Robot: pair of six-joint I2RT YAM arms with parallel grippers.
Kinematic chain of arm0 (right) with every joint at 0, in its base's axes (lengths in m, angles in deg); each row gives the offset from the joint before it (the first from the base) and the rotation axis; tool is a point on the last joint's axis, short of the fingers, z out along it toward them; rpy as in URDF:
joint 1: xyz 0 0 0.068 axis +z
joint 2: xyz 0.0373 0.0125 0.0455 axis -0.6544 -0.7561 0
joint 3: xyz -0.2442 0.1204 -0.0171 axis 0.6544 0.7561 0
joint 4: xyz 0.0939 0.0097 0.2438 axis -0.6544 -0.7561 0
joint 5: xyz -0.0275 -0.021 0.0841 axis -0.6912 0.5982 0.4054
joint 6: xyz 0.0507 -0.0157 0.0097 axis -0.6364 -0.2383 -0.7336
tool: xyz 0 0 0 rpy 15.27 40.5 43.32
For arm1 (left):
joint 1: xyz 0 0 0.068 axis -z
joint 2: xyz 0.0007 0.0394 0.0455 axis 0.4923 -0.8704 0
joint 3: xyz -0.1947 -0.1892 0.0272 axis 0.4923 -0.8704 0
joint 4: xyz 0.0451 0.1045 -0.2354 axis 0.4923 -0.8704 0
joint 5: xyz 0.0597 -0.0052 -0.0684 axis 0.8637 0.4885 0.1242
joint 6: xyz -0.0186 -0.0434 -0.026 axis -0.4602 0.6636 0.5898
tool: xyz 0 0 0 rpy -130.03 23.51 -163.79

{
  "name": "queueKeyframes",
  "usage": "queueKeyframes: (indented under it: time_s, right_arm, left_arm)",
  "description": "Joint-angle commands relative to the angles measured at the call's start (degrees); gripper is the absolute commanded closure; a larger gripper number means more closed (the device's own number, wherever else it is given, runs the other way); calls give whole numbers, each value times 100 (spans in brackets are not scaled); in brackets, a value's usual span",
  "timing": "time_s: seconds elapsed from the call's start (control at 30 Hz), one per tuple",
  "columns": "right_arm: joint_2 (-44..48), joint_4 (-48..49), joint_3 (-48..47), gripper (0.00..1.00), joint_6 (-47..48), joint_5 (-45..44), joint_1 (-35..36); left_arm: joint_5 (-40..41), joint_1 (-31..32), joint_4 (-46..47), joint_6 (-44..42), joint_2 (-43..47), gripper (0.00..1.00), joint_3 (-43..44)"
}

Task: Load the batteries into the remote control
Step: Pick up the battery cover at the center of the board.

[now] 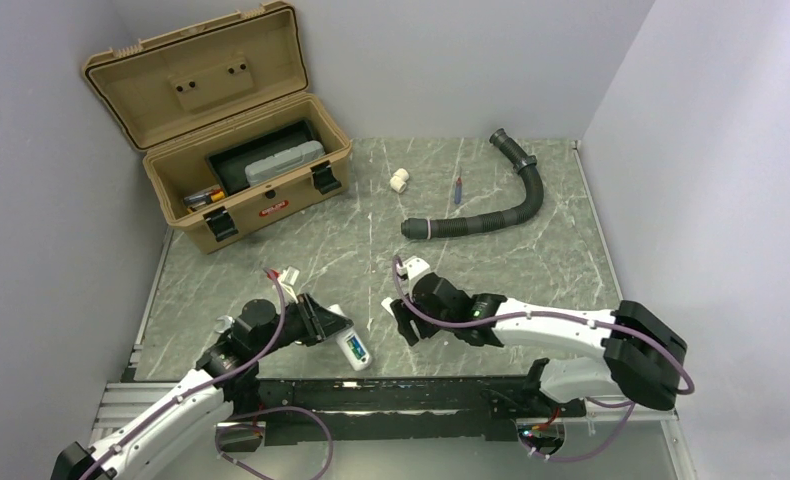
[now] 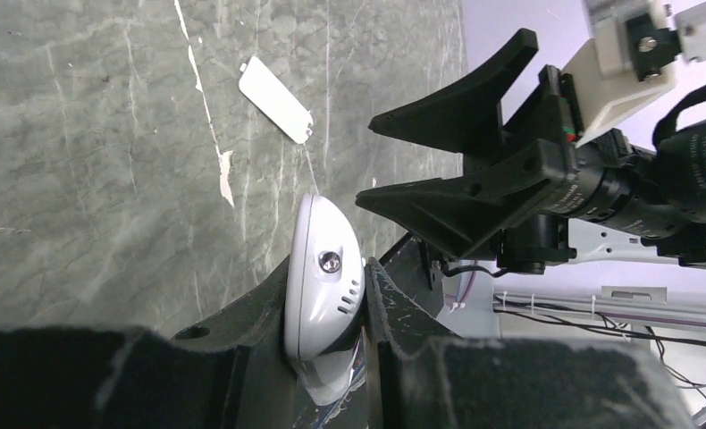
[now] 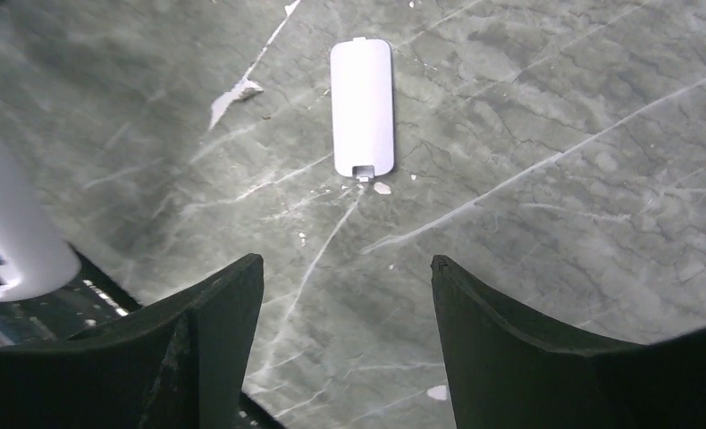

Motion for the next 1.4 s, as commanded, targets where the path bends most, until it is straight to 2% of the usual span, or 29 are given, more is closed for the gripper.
queueKeyframes:
  time_s: [0.0, 0.3, 0.63, 0.87, 1.37]
  right_arm:
    - [-405, 498, -262, 29, 687, 9, -49]
    - [-1135, 663, -631, 35, 1198, 69, -86]
    - [-1710, 599, -888, 46, 1225, 106, -142]
    - [-1933, 593, -926, 52, 1244, 148, -176]
    - [-2121, 289, -1018, 60, 1269, 59, -174]
  left_arm:
    - [-210, -85, 75, -41, 59, 100, 133]
    - [-351, -107, 424, 42, -130, 100, 30]
    - [-392, -141, 466, -6, -198, 100, 43]
    - [-495, -169, 642, 14, -316, 100, 49]
    - [-569, -178, 848, 119, -387, 100, 5]
